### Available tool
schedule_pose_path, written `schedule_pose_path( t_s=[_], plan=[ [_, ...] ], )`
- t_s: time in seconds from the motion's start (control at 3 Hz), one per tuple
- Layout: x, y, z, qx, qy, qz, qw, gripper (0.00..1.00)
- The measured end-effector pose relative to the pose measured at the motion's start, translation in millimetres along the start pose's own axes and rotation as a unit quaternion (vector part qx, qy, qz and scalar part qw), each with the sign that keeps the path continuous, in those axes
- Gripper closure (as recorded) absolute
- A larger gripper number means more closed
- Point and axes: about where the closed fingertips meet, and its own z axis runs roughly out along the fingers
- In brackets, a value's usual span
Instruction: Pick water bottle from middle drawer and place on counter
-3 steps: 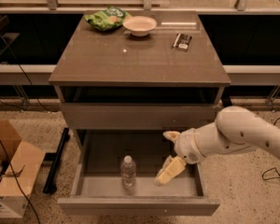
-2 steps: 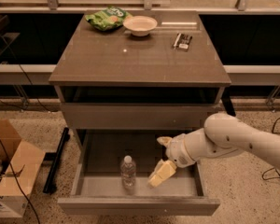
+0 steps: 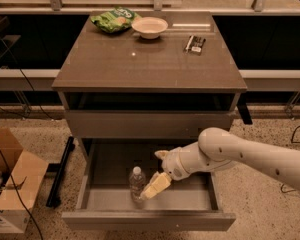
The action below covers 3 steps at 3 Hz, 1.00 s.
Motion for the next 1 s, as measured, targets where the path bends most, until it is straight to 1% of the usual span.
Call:
schedule_pose_path(
  t_s=[0.67,1.0],
  plan=[
    [3.8,-20.0,58.2,-0.021,-0.016,0.029,0.9992,0.0],
    [9.4,-22.5,85.3,-0.035,-0.018,0.045,0.9982,0.0]
  ],
)
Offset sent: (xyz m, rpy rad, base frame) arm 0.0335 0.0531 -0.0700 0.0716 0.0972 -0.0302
